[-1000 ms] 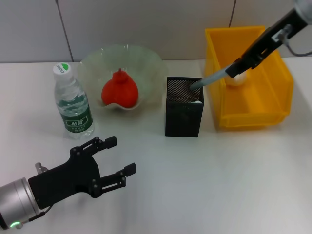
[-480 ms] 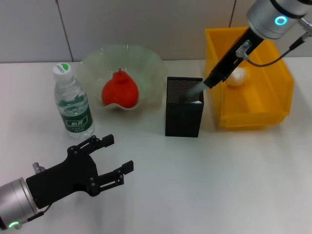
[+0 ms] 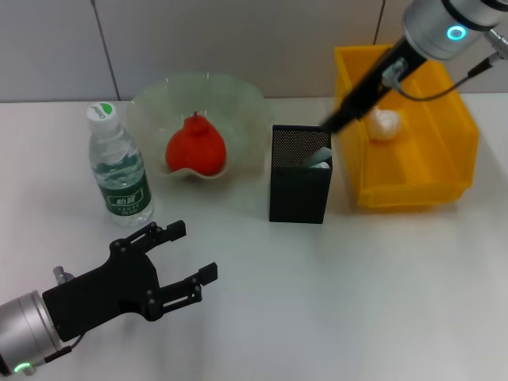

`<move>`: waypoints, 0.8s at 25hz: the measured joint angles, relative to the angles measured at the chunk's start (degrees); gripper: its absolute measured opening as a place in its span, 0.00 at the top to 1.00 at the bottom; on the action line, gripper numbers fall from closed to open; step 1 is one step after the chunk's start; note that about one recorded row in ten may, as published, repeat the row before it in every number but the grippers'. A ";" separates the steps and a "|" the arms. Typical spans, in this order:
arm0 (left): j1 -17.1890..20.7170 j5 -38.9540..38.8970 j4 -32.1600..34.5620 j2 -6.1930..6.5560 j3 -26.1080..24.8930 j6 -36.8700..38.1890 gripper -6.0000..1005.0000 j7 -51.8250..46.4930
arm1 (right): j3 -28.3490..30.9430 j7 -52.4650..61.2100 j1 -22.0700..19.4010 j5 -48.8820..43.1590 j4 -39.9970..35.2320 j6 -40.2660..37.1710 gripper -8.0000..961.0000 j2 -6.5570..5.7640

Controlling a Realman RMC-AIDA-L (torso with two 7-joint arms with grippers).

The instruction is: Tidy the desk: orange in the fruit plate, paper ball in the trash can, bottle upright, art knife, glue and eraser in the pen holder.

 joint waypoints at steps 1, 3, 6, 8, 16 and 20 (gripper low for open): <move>0.00 0.00 0.00 0.00 0.00 0.00 0.16 0.00 | 0.13 -0.44 -2.03 1.55 -2.66 1.18 0.47 0.34; -0.02 0.00 -0.01 0.04 0.01 0.04 0.16 -0.25 | 0.45 -2.83 -6.95 8.80 -7.18 4.87 0.43 0.54; -0.11 0.01 -0.03 0.11 0.21 0.19 0.16 -1.02 | 1.32 -10.32 -14.19 24.61 -9.13 9.72 0.36 0.33; -0.10 0.01 0.02 0.15 0.26 0.24 0.16 -1.13 | 1.61 -18.97 -19.46 37.82 -7.77 11.16 0.29 0.15; -0.10 1.97 0.62 0.82 0.92 2.37 0.16 -3.17 | 2.18 -48.93 -30.74 66.44 12.87 -1.08 0.18 -1.19; -0.21 5.02 1.65 1.43 1.15 5.09 0.16 -4.56 | 4.62 -61.25 -32.73 67.82 26.33 -7.58 0.18 -2.95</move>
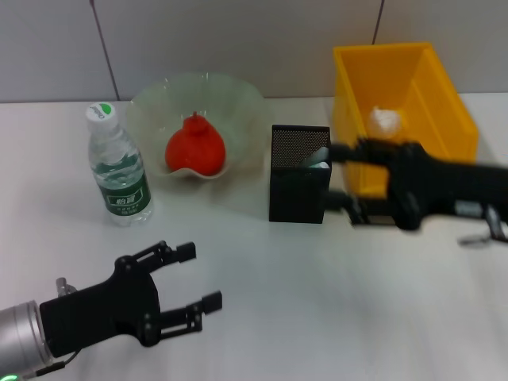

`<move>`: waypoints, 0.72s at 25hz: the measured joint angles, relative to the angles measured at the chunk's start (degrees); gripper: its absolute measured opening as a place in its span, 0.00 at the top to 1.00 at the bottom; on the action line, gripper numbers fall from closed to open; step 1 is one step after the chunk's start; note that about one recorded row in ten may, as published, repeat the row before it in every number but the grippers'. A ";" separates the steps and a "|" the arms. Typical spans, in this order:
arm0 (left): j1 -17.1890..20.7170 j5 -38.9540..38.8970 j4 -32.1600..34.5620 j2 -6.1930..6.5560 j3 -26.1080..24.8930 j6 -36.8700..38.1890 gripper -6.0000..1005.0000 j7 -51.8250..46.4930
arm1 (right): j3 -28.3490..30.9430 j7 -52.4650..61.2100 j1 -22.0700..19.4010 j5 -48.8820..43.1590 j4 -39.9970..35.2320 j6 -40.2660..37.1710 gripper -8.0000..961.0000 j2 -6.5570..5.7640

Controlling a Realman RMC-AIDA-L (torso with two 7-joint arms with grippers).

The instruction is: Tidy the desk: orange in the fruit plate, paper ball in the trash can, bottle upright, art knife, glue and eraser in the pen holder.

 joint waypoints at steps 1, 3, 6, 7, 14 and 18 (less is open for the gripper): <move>-0.08 1.10 0.70 0.10 0.00 0.84 0.16 -0.76 | 0.23 -3.24 -0.62 -0.27 2.98 -0.83 0.18 -0.38; -0.20 3.58 2.29 0.23 0.00 2.27 0.16 -2.03 | 0.14 -7.62 -1.80 -1.11 6.70 -1.45 0.18 -0.76; -0.35 5.60 3.74 0.34 0.10 3.32 0.16 -2.89 | 0.05 -12.11 -3.82 -4.81 8.61 -1.23 0.18 -0.13; -0.56 6.51 4.12 0.58 0.17 3.76 0.16 -3.44 | 0.37 -14.50 -4.90 -7.23 8.82 -0.73 0.18 0.83; -0.82 7.56 4.20 1.56 0.12 4.73 0.16 -3.81 | 0.17 -19.74 -6.51 -9.62 10.67 1.68 0.18 2.49; -0.82 7.91 4.22 1.84 0.16 5.30 0.16 -3.72 | 0.48 -20.12 -6.68 -9.86 10.82 1.68 0.18 2.54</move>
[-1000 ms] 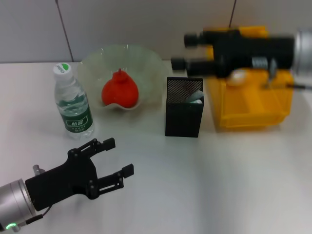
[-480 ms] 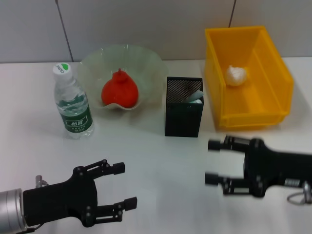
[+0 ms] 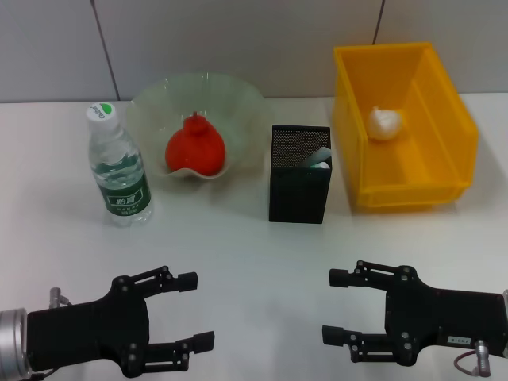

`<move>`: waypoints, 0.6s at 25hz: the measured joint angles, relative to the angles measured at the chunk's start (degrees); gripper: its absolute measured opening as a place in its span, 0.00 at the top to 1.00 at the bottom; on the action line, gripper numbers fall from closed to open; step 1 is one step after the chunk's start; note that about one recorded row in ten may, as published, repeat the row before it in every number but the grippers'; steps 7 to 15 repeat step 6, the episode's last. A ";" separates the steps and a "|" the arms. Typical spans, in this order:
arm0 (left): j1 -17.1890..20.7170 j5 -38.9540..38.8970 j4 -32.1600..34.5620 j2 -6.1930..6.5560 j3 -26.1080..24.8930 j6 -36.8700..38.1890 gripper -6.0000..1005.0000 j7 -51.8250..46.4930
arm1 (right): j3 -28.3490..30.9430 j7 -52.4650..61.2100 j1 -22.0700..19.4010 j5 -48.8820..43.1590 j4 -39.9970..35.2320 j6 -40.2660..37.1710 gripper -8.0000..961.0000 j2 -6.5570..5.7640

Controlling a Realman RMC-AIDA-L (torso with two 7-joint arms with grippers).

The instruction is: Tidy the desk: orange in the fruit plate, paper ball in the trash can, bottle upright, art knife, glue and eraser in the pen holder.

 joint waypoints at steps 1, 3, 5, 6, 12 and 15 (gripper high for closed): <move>0.00 0.13 0.00 0.02 0.01 0.15 0.16 0.10 | 0.07 -0.19 -0.07 -0.01 0.03 0.00 0.18 0.01; 0.02 0.19 0.00 0.02 0.01 0.28 0.16 0.26 | 0.10 -0.47 -0.14 -0.01 0.11 -0.01 0.18 0.02; 0.01 0.20 0.00 0.03 0.01 0.30 0.16 0.34 | 0.11 -0.55 -0.14 -0.01 0.15 -0.08 0.18 0.03; 0.01 0.22 0.00 0.05 0.01 0.31 0.16 0.35 | 0.11 -0.56 -0.11 0.00 0.16 -0.12 0.18 0.04; 0.01 0.22 0.00 0.05 0.01 0.31 0.16 0.35 | 0.11 -0.56 -0.11 0.00 0.16 -0.12 0.18 0.04; 0.01 0.22 0.00 0.05 0.01 0.31 0.16 0.35 | 0.11 -0.56 -0.11 0.00 0.16 -0.12 0.18 0.04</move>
